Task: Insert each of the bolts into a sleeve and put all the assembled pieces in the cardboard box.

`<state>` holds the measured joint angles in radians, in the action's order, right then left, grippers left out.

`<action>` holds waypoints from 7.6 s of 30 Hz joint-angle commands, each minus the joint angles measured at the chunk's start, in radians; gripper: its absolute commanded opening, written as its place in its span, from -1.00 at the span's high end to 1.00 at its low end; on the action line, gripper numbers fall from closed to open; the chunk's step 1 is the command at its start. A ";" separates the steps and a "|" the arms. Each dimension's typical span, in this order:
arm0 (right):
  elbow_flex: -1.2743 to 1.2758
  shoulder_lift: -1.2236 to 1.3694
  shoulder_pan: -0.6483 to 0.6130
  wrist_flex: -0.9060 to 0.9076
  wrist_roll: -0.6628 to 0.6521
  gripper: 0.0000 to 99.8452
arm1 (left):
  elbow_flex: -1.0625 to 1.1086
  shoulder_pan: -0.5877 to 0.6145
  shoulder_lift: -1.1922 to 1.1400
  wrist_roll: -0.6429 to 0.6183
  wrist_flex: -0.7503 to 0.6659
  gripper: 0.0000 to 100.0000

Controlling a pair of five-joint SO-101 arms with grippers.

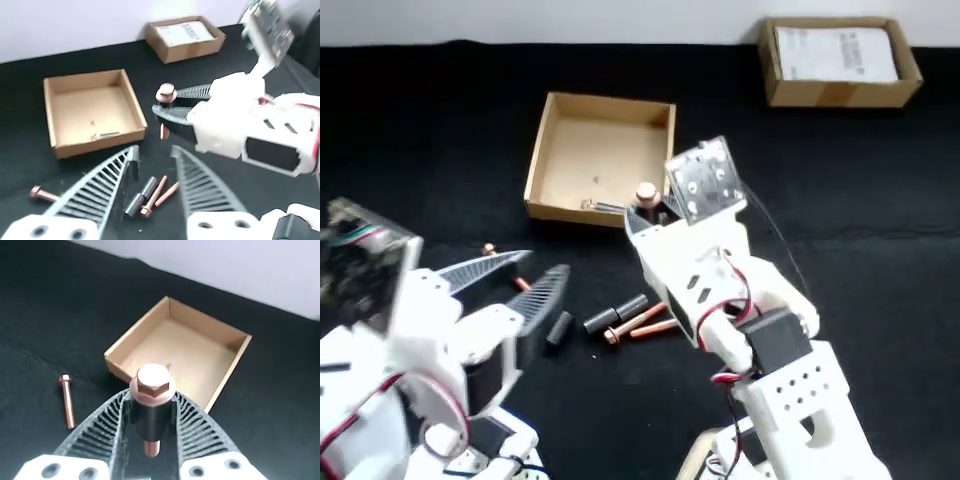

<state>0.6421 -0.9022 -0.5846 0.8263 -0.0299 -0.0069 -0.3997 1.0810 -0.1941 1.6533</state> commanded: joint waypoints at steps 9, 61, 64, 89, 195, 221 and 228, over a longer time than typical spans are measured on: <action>-0.455 0.340 0.013 -0.015 -0.212 0.98 | 0.021 0.409 0.031 0.044 -0.008 0.98; -1.466 1.557 0.004 0.539 -0.769 0.56 | 0.842 1.204 0.124 0.043 -0.528 0.98; -1.604 1.557 0.004 0.674 -0.710 0.56 | 0.843 1.205 0.124 0.043 -0.528 0.98; -0.946 0.736 -0.219 0.934 -0.772 0.56 | 0.880 1.293 0.125 0.043 -0.526 0.98; -0.906 0.526 0.030 0.937 -0.684 0.99 | 0.575 0.664 -0.104 -0.109 -0.121 0.98; 0.335 -0.498 0.498 0.740 -0.647 0.99 | 0.335 -0.067 -0.961 -0.292 0.060 0.98; 0.412 -0.568 0.556 0.740 -0.769 0.99 | 0.153 -0.171 -1.208 -0.293 0.034 0.98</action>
<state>1.0380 -1.4576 -0.0522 1.5842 -0.7495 0.2432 -0.5148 -0.0667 -0.4795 1.6901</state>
